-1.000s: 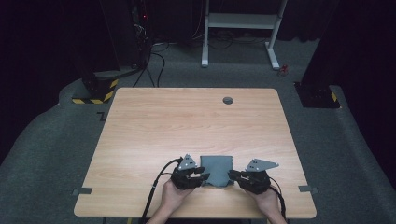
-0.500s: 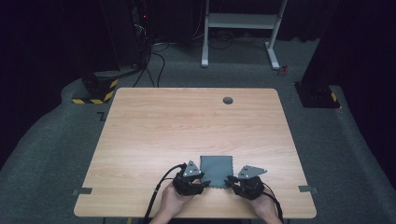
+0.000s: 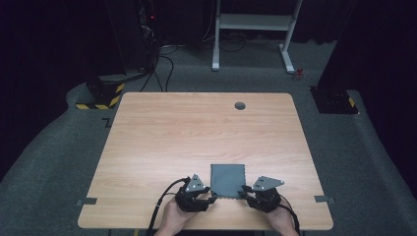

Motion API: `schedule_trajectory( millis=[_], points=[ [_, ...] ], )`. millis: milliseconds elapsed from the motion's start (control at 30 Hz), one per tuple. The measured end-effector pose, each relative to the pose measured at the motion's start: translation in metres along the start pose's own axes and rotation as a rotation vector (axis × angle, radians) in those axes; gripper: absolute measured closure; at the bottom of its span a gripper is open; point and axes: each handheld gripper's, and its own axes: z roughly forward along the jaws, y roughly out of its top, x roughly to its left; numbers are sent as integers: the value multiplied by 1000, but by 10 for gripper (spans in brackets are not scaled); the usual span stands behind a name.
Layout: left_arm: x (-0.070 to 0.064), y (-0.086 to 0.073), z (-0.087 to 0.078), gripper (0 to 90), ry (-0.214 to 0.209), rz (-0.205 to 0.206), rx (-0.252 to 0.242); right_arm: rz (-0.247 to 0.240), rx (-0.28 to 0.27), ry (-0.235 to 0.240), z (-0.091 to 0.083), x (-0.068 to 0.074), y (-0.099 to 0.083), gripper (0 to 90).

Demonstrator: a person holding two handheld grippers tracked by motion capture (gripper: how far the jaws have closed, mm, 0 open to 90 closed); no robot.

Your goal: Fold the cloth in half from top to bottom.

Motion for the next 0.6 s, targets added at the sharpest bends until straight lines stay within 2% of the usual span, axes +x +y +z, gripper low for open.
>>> schedule_trajectory(
  millis=[100, 167, 200, 233, 300, 333, 400, 433, 500, 600],
  points=[
    [6, 9, -9, 515, -5, -20, -81, 35, -28, -7, -4, -6, 4, 703],
    [11, 17, -10, 502, -1, -32, -100, 70, -46, -20, -5, -15, 11, 746],
    [16, 24, -7, 499, 25, -23, -91, 79, -49, -26, -5, -18, 14, 762],
    [21, 28, -3, 499, 42, -32, -77, 89, -51, -36, -3, -24, 19, 789],
    [32, 37, 8, 499, 74, -78, -45, 100, -54, -52, 3, -31, 27, 824],
    [38, 41, 15, 500, 109, -94, -28, 102, -60, -65, 6, -34, 30, 839],
    [43, 45, 23, 502, 137, -108, -13, 110, -61, -71, 15, -40, 38, 850],
    [47, 48, 29, 502, 157, -127, -4, 111, -57, -74, 19, -42, 40, 852],
    [52, 51, 35, 502, 178, -147, 2, 124, -43, -68, 28, -45, 45, 852],
    [58, 54, 42, 502, 206, -152, 15, 136, -25, -70, 40, -48, 52, 851]
  ],
)
